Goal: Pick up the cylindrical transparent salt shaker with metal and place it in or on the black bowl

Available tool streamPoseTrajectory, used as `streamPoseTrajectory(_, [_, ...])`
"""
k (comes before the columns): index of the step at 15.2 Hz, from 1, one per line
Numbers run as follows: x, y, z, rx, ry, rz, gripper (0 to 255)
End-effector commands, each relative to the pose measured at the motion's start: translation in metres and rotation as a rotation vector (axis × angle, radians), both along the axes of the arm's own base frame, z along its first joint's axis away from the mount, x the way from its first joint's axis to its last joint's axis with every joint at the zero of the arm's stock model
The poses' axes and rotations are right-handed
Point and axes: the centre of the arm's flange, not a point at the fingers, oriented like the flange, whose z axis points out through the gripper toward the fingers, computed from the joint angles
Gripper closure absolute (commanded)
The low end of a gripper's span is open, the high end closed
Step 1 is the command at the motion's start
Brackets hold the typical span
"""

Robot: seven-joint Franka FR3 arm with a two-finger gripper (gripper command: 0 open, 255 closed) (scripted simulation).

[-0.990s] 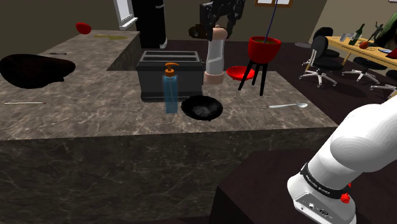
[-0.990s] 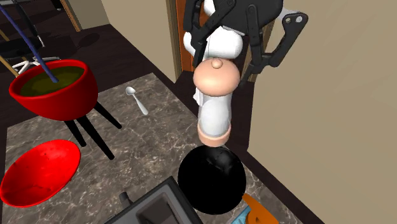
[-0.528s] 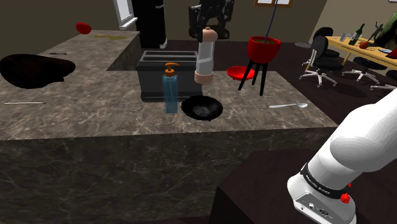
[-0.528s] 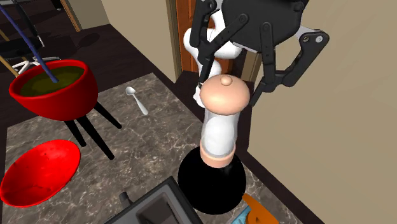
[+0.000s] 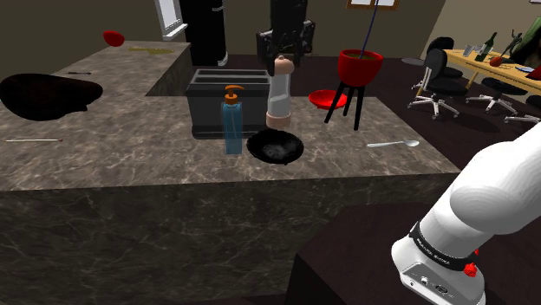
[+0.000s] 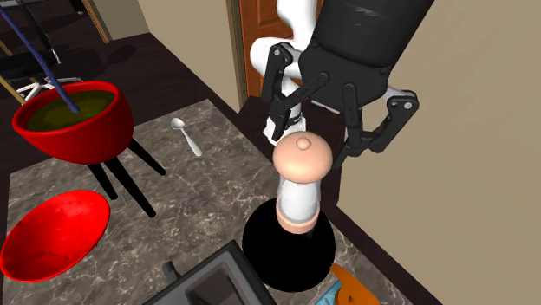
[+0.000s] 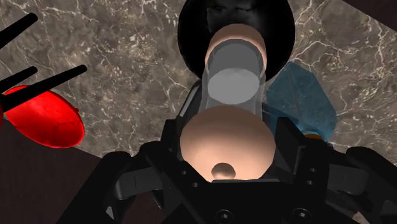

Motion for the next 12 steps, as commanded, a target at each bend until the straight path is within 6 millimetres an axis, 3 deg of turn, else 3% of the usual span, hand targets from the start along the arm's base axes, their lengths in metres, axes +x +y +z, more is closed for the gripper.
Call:
streamPoseTrajectory(1, [0.000,0.000,-0.011,0.000,-0.001,0.000,255])
streamPoseTrajectory(12, [0.000,0.000,-0.069,0.000,-0.001,0.000,255])
